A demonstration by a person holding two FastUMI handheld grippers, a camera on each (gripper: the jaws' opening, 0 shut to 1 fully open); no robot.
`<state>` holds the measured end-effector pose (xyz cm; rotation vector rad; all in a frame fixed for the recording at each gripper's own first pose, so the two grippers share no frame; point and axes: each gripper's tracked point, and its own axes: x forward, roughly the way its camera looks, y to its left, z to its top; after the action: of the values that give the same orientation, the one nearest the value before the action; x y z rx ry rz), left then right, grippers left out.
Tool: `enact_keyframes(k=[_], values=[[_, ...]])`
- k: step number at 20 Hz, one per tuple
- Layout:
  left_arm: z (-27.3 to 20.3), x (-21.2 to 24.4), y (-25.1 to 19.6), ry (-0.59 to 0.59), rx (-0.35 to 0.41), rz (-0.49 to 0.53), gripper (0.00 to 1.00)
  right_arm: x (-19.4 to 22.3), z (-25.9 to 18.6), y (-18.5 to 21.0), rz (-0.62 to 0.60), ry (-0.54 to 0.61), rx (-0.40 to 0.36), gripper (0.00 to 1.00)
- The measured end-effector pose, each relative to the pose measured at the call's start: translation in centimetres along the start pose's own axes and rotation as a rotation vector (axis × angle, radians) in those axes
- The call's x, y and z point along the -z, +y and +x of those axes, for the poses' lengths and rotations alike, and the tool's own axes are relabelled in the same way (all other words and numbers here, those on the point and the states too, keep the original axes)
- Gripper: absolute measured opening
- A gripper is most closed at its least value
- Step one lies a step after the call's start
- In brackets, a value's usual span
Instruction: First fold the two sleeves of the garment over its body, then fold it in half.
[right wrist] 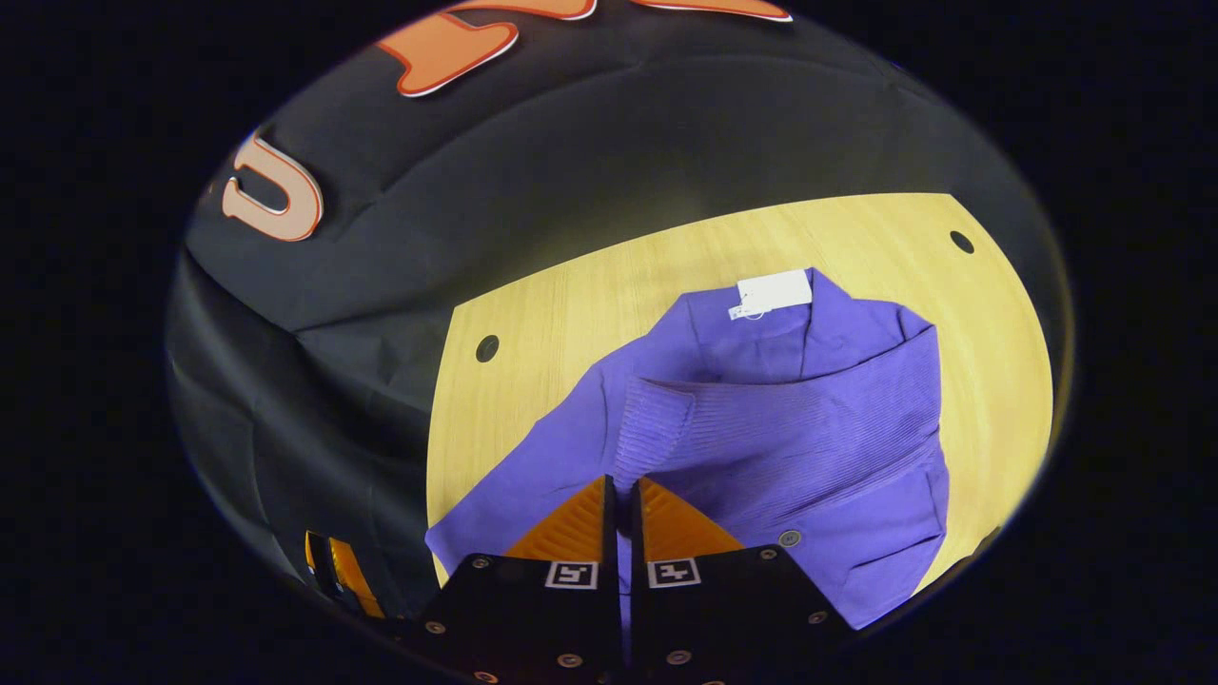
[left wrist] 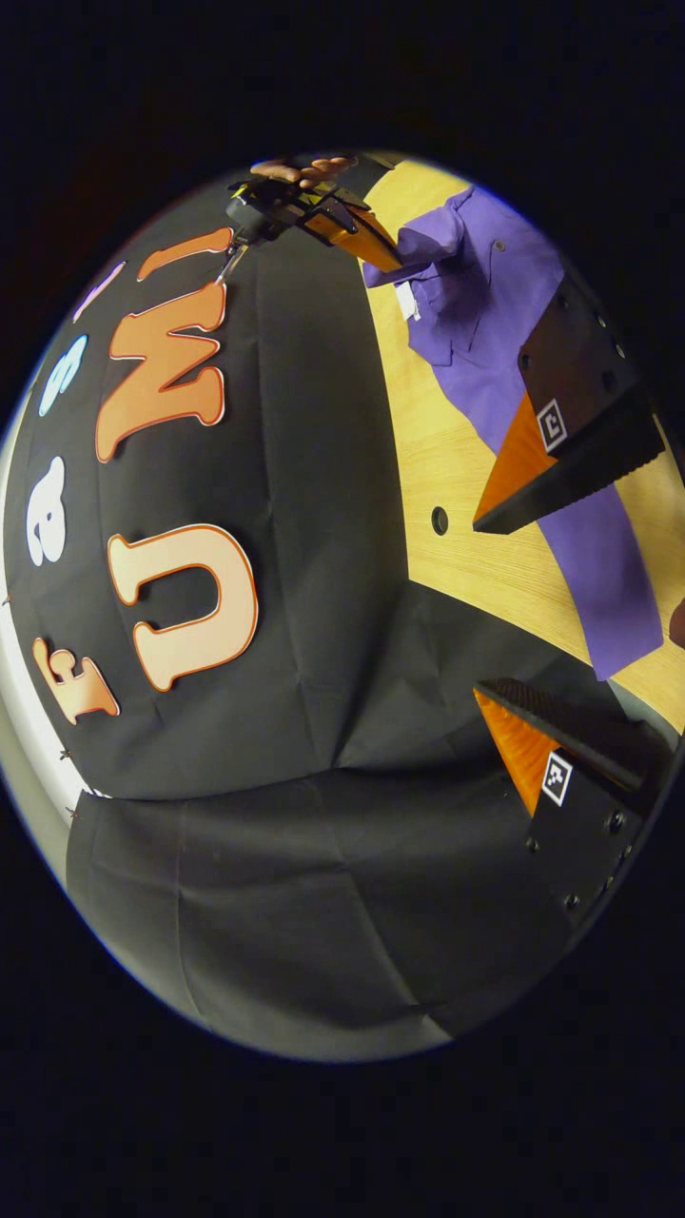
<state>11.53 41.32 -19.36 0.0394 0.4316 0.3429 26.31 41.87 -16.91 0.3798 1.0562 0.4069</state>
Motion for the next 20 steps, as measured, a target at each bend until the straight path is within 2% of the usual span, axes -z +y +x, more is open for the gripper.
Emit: enact_keyframes(k=[4,5,6,7,8,9,10,11,15,17,20], values=[[1.1,1.5,0.7,0.05,-0.007,-0.006,0.98,0.0,-1.6,2.3,-0.046,-0.07,-0.092,0.2],[1.1,1.9,0.9,0.059,-0.011,-0.011,0.98,-0.3,-2.4,2.3,-0.067,-0.102,-0.101,0.2],[1.2,2.1,1.1,0.072,-0.015,-0.021,0.98,-0.7,-3.4,1.9,-0.095,-0.136,-0.101,0.39],[1.2,2.5,1.0,0.089,-0.018,-0.032,0.98,-0.9,-4.3,1.3,-0.126,-0.171,-0.093,0.63],[1.0,3.3,1.2,0.114,-0.022,-0.043,0.98,-1.2,-5.3,0.6,-0.161,-0.207,-0.08,0.61],[1.0,3.9,1.2,0.141,-0.027,-0.056,0.98,-1.8,-6.3,-0.3,-0.195,-0.248,-0.058,0.75],[1.0,4.7,1.1,0.178,-0.023,-0.073,0.98,-2.4,-7.5,-1.2,-0.222,-0.292,-0.037,0.7],[1.2,5.4,1.0,0.21,-0.021,-0.092,0.98,-3.0,-8.9,-2.3,-0.24,-0.337,-0.02,0.87],[1.8,8.8,0.0,0.398,0.0,-0.171,0.98,-4.5,-14.5,-6.1,-0.272,-0.493,0.017,0.95],[1.6,11.0,-0.9,0.509,0.025,-0.233,0.98,-4.4,-16.8,-9.4,-0.291,-0.542,0.08,0.95],[0.9,13.9,-1.4,0.661,0.009,-0.299,0.99,-4.1,-20.4,-12.9,-0.33,-0.606,0.145,0.95]])
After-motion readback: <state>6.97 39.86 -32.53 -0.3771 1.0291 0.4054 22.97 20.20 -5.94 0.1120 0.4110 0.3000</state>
